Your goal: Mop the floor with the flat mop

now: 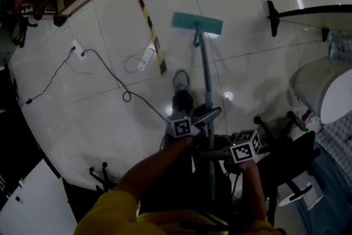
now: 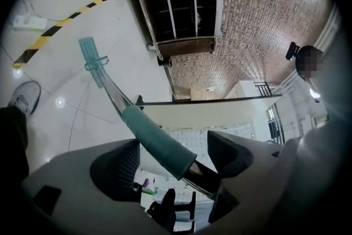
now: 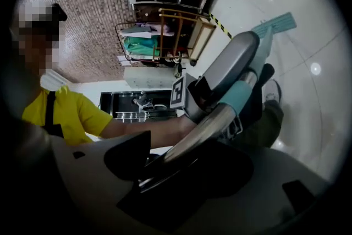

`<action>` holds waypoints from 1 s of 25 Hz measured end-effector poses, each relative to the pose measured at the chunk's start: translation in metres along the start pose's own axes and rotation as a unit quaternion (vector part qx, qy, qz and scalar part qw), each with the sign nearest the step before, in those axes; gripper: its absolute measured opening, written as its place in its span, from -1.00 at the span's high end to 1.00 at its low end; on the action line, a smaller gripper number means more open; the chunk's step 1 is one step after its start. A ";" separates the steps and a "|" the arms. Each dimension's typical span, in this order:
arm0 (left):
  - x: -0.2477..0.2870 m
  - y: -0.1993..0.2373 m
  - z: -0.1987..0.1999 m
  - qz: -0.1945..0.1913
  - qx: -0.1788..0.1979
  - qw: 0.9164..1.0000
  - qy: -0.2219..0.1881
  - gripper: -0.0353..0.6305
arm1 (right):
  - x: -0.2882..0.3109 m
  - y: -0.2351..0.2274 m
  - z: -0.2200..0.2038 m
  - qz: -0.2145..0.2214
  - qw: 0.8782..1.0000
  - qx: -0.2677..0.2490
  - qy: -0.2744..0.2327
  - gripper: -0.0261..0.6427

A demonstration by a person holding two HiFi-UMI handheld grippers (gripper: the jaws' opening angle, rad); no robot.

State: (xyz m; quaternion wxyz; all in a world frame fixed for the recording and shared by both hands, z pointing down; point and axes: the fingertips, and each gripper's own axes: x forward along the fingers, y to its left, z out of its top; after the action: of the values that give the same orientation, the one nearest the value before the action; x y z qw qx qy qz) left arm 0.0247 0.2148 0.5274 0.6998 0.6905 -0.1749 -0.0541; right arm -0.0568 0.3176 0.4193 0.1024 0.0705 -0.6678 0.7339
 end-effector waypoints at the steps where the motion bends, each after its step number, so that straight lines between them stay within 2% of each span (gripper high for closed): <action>1: 0.004 0.004 0.020 -0.004 0.005 1.000 -0.011 -0.24 | 0.005 -0.001 0.021 0.000 1.000 -0.006 -0.005 -0.02; 3: 0.016 0.014 0.060 -0.006 0.022 1.000 -0.008 -0.24 | 0.012 -0.008 0.065 -0.008 1.000 -0.018 -0.017 -0.01; 7: 0.057 0.044 0.125 -0.001 0.068 0.996 0.062 -0.24 | 0.012 -0.035 0.149 -0.041 0.997 -0.025 -0.060 0.03; 13: 0.132 0.063 0.226 0.000 0.128 0.983 0.131 -0.24 | -0.015 -0.068 0.278 -0.060 0.982 -0.027 -0.178 0.06; 15: 0.152 0.068 0.243 0.004 0.144 0.977 0.157 -0.24 | -0.023 -0.078 0.300 -0.069 0.981 -0.032 -0.178 0.08; 18: 0.160 0.063 0.252 -0.003 0.133 0.978 0.162 -0.24 | -0.028 -0.075 0.311 -0.059 0.981 -0.029 -0.184 0.06; 20: 0.153 0.051 0.244 -0.009 0.122 0.981 0.151 -0.24 | -0.029 -0.061 0.301 -0.044 0.981 -0.030 -0.188 0.04; 23: 0.131 0.036 0.202 -0.007 0.105 0.985 0.136 -0.24 | -0.027 -0.047 0.251 -0.033 0.984 -0.015 -0.177 0.03; 25: 0.110 0.032 0.164 0.004 0.104 0.985 0.140 -0.24 | -0.019 -0.044 0.207 -0.028 0.987 -0.009 -0.158 0.03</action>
State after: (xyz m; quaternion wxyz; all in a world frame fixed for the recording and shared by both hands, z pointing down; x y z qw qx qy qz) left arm 0.0702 0.0260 0.5753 0.6417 0.7598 -0.0826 0.0645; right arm -0.0342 0.1145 0.4772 0.0169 0.2030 -0.6800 0.7043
